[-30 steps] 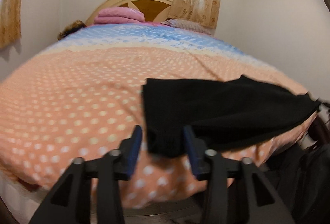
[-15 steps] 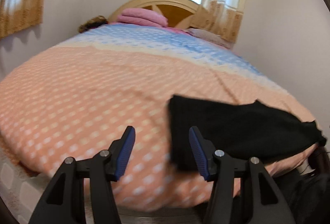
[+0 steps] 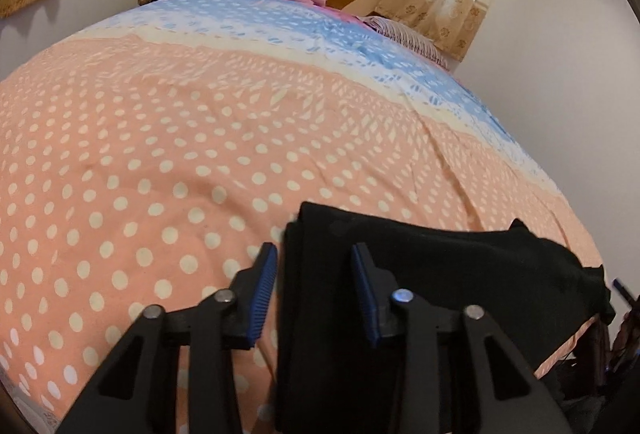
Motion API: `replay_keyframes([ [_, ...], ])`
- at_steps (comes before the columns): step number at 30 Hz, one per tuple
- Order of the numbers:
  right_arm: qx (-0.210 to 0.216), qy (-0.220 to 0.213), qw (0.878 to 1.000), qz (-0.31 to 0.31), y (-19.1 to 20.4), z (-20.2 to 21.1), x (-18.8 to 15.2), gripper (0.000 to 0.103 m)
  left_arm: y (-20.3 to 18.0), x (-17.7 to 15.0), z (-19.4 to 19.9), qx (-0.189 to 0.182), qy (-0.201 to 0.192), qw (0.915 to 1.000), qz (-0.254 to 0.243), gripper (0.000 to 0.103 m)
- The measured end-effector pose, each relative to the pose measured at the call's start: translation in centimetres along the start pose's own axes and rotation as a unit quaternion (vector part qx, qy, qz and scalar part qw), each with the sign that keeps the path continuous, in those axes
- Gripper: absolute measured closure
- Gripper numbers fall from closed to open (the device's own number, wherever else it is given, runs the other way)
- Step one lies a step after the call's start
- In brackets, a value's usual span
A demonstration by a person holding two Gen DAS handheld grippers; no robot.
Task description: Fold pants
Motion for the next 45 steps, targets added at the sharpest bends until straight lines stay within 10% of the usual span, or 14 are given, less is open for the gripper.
replay_keyframes([
  [2, 0.008, 0.005, 1.0, -0.003, 0.8, -0.8, -0.6, 0.055, -0.4, 0.1, 0.7, 0.008, -0.01, 0.9998, -0.014, 0.09],
  [10, 0.011, 0.006, 1.0, -0.025, 1.4, -1.6, -1.3, 0.055, -1.9, 1.7, 3.7, -0.059, -0.072, 0.9956, -0.002, 0.093],
  [19, 0.011, 0.004, 0.998, -0.059, 0.7, -1.7, -1.7, 0.055, 0.7, 1.2, -1.2, 0.012, -0.047, 0.9988, -0.002, 0.094],
  [28, 0.044, 0.041, 0.998, 0.031, 5.7, -3.2, -2.4, 0.046, 1.4, -0.2, 2.6, 0.024, -0.084, 0.996, 0.02, 0.072],
  [34, 0.053, 0.058, 0.996, 0.049, 7.3, -4.8, -3.4, 0.046, -1.2, -2.0, 6.6, 0.006, -0.136, 0.9906, -0.014, 0.035],
  [39, 0.011, 0.141, 0.989, 0.035, 5.9, -7.9, -5.8, 0.045, -2.9, -4.8, 2.4, 0.029, -0.053, 0.997, -0.048, 0.034],
  [42, 0.02, 0.138, 0.99, 0.027, 5.8, -7.2, -5.7, 0.045, -4.9, -6.1, 1.7, 0.105, -0.061, 0.9832, -0.136, 0.034],
  [45, 0.009, 0.123, 0.992, 0.028, 5.3, -5.1, -5.2, 0.045, -5.5, -6.1, 2.9, 0.093, -0.063, 0.9839, -0.139, 0.034],
])
Point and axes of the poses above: each gripper's, at about its wrist camera, not at the fingertips, and z roughly against the way its jaws point, y to its left, x to its top, the point moved 3 cm from there along -z, roughly the way its jaws point, and after that the axes turned 5 degrees about z, right-handed, at the moved point
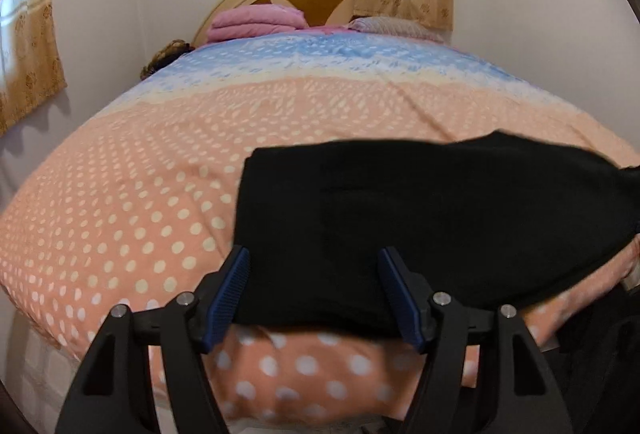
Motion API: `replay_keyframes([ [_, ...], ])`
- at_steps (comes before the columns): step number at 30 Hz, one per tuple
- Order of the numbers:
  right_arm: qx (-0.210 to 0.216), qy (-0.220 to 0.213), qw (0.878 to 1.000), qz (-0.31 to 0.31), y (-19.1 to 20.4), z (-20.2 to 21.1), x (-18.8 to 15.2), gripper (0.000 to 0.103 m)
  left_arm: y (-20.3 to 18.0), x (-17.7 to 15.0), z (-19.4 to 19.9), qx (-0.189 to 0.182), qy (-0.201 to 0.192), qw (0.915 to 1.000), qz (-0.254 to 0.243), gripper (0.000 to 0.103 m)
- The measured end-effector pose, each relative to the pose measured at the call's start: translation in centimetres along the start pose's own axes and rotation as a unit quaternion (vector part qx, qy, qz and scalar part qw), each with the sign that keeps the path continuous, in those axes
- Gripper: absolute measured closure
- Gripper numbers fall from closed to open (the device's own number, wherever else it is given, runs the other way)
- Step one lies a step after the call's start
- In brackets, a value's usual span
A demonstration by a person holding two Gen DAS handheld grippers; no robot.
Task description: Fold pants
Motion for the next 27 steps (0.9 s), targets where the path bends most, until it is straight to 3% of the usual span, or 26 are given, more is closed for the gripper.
replay_keyframes([
  [3, -0.021, -0.021, 0.999, -0.016, -1.9, 2.7, -0.3, 0.045, -0.2, 0.6, 1.9, -0.019, -0.025, 0.9994, 0.014, 0.033],
  [7, -0.073, -0.08, 0.991, -0.082, -7.5, 9.8, -0.9, 0.045, -1.3, 1.5, 3.1, -0.031, -0.049, 0.9981, 0.021, 0.027],
  [9, -0.106, -0.12, 0.978, -0.131, -10.8, 14.1, -1.6, 0.045, -2.3, 1.6, 2.8, -0.044, -0.053, 0.9974, 0.023, 0.025],
  [11, -0.144, -0.155, 0.956, -0.204, -15.3, 18.4, -2.8, 0.045, -2.9, 1.6, 1.9, -0.046, -0.05, 0.9974, 0.023, 0.024],
  [14, -0.184, -0.163, 0.922, -0.298, -20.7, 21.8, -5.2, 0.045, -3.3, 1.1, 0.8, -0.05, -0.04, 0.9976, 0.026, 0.024],
  [17, -0.157, -0.151, 0.907, -0.361, -24.4, 21.8, -7.2, 0.045, -3.5, 0.7, -0.7, -0.042, -0.024, 0.9983, 0.033, 0.024],
  [21, -0.114, -0.135, 0.905, -0.388, -26.3, 19.8, -7.4, 0.046, -3.4, -0.1, -1.6, -0.038, -0.012, 0.9985, 0.038, 0.024],
  [23, -0.11, -0.125, 0.903, -0.397, -26.8, 18.7, -7.3, 0.051, -3.4, -0.2, -1.6, -0.037, -0.012, 0.9986, 0.036, 0.024],
  [25, -0.113, -0.115, 0.9, -0.406, -27.3, 18.0, -7.1, 0.075, -3.4, -0.2, -1.5, -0.038, -0.012, 0.9985, 0.038, 0.024],
  [27, -0.117, -0.108, 0.9, -0.406, -27.3, 17.8, -7.0, 0.083, -3.3, -0.3, -1.4, -0.04, -0.012, 0.9984, 0.038, 0.024],
])
Point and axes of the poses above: each gripper's, at about its wrist camera, not at the fingertips, and z roughly against the way its jaws point, y to its left, x to its top, the point moved 3 cm from there along -z, roughly the way its jaws point, and after that the axes turned 5 degrees about z, right-handed, at the moved point
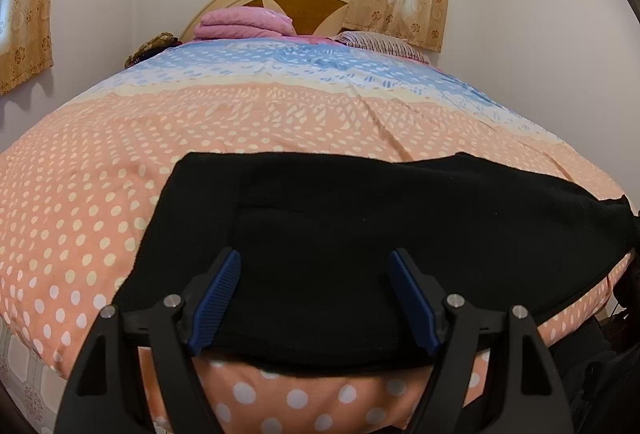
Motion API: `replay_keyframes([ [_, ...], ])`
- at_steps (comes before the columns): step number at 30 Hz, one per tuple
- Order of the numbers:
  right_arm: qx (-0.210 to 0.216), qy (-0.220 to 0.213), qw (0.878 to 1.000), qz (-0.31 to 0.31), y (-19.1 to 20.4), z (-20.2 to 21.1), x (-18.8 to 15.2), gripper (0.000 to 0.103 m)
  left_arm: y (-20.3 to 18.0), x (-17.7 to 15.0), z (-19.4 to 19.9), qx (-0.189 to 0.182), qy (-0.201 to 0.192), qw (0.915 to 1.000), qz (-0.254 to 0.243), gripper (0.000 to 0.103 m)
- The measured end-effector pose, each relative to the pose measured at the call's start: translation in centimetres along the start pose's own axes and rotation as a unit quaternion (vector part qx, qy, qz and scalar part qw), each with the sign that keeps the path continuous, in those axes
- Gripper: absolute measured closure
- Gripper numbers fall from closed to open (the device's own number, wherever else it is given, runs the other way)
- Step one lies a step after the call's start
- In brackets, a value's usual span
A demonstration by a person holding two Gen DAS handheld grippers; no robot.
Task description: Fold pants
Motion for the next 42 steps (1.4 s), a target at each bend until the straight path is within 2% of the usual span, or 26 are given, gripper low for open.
replay_keyframes([
  [2, -0.006, -0.004, 1.0, 0.007, 0.3, 0.3, -0.7, 0.095, 0.0, -0.1, -0.1, -0.002, 0.0, 1.0, 0.001, 0.023],
  [8, 0.017, -0.064, 0.996, 0.059, 5.2, 3.4, 2.8, 0.096, -0.4, -0.4, -0.3, -0.006, 0.0, 0.9999, -0.008, 0.014],
  [13, 0.035, -0.126, 0.982, 0.134, 10.6, 6.7, 5.4, 0.096, -0.6, -0.6, -0.5, -0.004, -0.002, 0.9999, -0.013, 0.012],
  [16, 0.001, -0.107, 0.985, 0.132, 10.2, 5.2, 5.6, 0.096, -0.6, -0.6, -0.5, -0.006, -0.004, 0.9999, -0.011, 0.012],
  [18, -0.022, -0.06, 0.989, 0.13, 8.4, 2.5, 5.1, 0.095, -0.7, -0.7, -0.6, -0.008, -0.005, 0.9999, -0.012, 0.01],
  [20, -0.082, -0.02, 0.988, 0.131, 6.1, -0.3, 4.4, 0.085, -0.8, -0.7, -0.6, -0.006, -0.006, 0.9999, -0.014, 0.01],
  [21, -0.113, -0.019, 0.985, 0.129, 5.0, -0.9, 4.0, 0.067, -0.9, -0.7, -0.6, -0.006, -0.005, 0.9999, -0.015, 0.01],
  [22, -0.122, -0.025, 0.985, 0.119, 3.8, -1.0, 3.6, 0.051, -0.8, -0.7, -0.6, -0.006, -0.005, 0.9999, -0.014, 0.01],
  [25, -0.069, -0.04, 0.995, 0.056, 1.4, 0.2, 2.6, 0.05, -0.8, -0.7, -0.5, -0.007, -0.003, 0.9999, -0.013, 0.01],
  [29, -0.045, -0.05, 0.997, 0.044, 0.3, 1.7, 1.6, 0.05, -1.1, -0.9, -0.6, 0.0, -0.006, 0.9998, -0.019, 0.01],
  [31, 0.001, -0.045, 0.999, 0.027, 0.1, 1.8, 1.9, 0.05, -1.2, -0.9, -0.7, 0.002, -0.006, 0.9998, -0.019, 0.008],
  [35, 0.062, -0.035, 0.997, -0.025, -0.7, 0.4, 2.9, 0.05, -1.2, -0.9, -0.7, 0.005, -0.005, 0.9998, -0.02, 0.007],
  [36, 0.075, -0.025, 0.996, -0.033, -0.7, -0.3, 3.2, 0.051, -1.2, -0.9, -0.7, 0.005, -0.005, 0.9998, -0.021, 0.007],
  [37, 0.087, -0.013, 0.995, -0.044, -0.8, -1.3, 3.5, 0.06, -1.3, -0.9, -0.7, 0.005, -0.005, 0.9997, -0.021, 0.007],
  [38, 0.097, -0.001, 0.994, -0.05, -0.7, -2.1, 3.7, 0.072, -1.3, -0.9, -0.7, 0.005, -0.005, 0.9997, -0.022, 0.007],
  [39, 0.098, 0.003, 0.994, -0.046, -0.4, -2.4, 3.8, 0.095, -1.3, -0.9, -0.8, 0.005, -0.005, 0.9997, -0.023, 0.007],
  [42, 0.091, -0.02, 0.996, -0.009, 1.7, -2.0, 4.4, 0.097, -1.4, -1.0, -0.8, 0.005, -0.007, 0.9997, -0.023, 0.007],
])
Point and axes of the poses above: each gripper's, at about its wrist camera, not at the fingertips, and z roughly against the way its jaws point, y to its left, x to its top, the point moved 3 cm from there along -z, roughly the way its jaws point, and after that the axes turned 5 degrees about z, right-handed, at the moved point
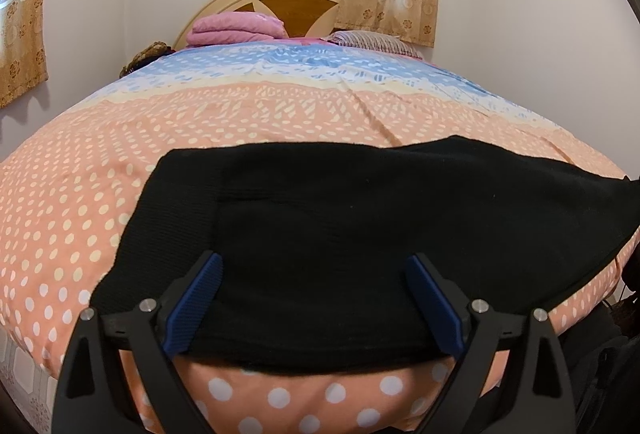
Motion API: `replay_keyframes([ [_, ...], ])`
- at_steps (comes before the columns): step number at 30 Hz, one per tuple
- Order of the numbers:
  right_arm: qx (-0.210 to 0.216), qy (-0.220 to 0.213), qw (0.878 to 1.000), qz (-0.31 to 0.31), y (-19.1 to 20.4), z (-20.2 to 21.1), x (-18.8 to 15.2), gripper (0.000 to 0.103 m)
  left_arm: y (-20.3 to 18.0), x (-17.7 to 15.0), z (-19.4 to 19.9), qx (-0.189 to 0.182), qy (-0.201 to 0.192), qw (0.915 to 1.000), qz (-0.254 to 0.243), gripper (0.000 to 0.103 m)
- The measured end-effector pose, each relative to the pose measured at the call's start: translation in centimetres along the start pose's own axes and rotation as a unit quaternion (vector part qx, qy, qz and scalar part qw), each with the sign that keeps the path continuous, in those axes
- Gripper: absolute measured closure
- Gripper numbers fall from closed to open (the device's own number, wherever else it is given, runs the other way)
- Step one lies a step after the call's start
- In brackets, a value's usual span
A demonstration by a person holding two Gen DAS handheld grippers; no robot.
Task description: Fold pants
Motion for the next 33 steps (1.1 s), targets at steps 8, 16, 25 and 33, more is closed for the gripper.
replay_keyframes([
  [8, -0.085, -0.033, 0.994, 0.068, 1.4, -1.0, 1.3, 0.096, -0.1, -0.4, 0.2, 0.001, -0.011, 0.9999, -0.002, 0.007],
  [16, -0.126, -0.056, 0.99, 0.038, -0.7, 1.8, -0.6, 0.045, -0.1, -0.6, 0.6, -0.004, -0.013, 0.9999, 0.001, 0.007],
  [25, -0.03, -0.046, 0.998, 0.019, -0.2, 3.6, -3.0, 0.046, -0.4, -0.2, 0.7, 0.004, -0.014, 0.9998, 0.012, 0.007],
  [33, 0.108, 0.07, 0.987, -0.091, -1.7, -2.2, -0.9, 0.046, -0.2, -0.2, 0.6, 0.005, -0.012, 0.9998, 0.015, 0.007],
])
Point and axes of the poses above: each gripper's, at about its wrist camera, not at the fingertips, and z roughly against the way its jaws point, y to its left, x to its top, the point moved 3 cm from there along -z, roughly the way its jaws point, and after that the axes turned 5 degrees about z, right-handed, at the moved point
